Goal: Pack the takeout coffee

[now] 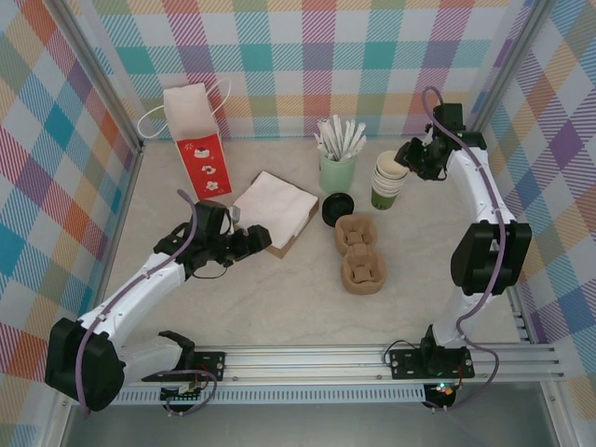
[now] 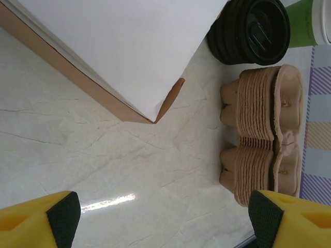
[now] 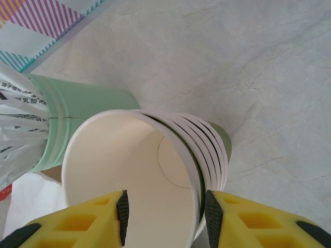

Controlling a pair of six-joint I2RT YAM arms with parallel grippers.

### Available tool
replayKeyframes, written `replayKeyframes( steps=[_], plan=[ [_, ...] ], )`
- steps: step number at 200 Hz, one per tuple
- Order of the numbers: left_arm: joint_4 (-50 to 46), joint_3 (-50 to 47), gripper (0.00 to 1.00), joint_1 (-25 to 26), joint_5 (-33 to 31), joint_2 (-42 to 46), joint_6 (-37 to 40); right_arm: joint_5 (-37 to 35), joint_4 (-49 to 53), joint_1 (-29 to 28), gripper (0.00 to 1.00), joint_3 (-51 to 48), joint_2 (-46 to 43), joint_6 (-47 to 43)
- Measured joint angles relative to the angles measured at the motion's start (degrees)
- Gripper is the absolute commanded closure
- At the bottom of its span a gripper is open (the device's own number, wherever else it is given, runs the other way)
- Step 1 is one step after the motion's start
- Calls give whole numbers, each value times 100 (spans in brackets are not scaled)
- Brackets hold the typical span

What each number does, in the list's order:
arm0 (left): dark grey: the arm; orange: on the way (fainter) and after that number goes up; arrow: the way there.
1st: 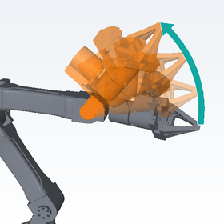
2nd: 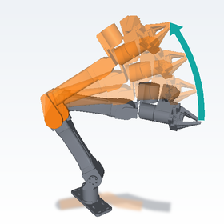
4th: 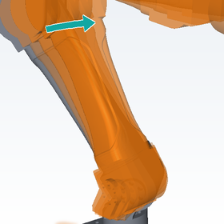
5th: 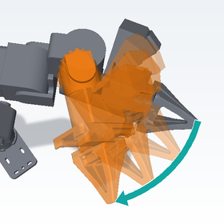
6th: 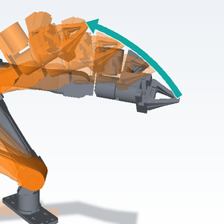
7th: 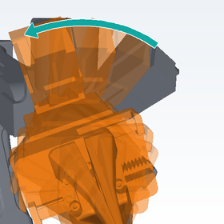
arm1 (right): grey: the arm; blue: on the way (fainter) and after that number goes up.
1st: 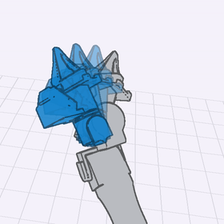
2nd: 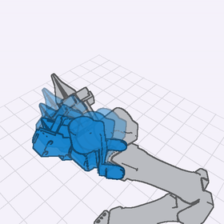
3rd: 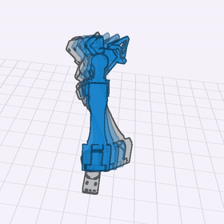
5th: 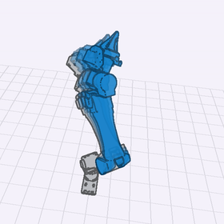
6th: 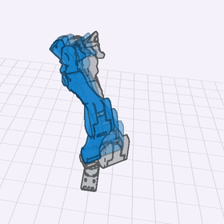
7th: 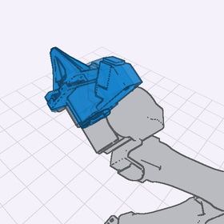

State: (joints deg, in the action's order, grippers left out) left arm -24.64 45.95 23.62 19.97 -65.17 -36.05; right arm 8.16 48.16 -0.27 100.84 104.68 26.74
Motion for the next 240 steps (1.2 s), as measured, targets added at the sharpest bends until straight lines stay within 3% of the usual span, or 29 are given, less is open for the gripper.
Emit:
replayKeyframes(
  steps=[53,140,240],
  plan=[
    [122,-7,13,22,-9,-118,-4,0,221,0,76,129,168,-39],
    [544,-155,11,66,9,-616,-105,-61,509,0,92,332,166,-138],
    [1679,-417,5,107,125,-1375,-662,-142,741,9,93,501,-411,-236]
  ],
)
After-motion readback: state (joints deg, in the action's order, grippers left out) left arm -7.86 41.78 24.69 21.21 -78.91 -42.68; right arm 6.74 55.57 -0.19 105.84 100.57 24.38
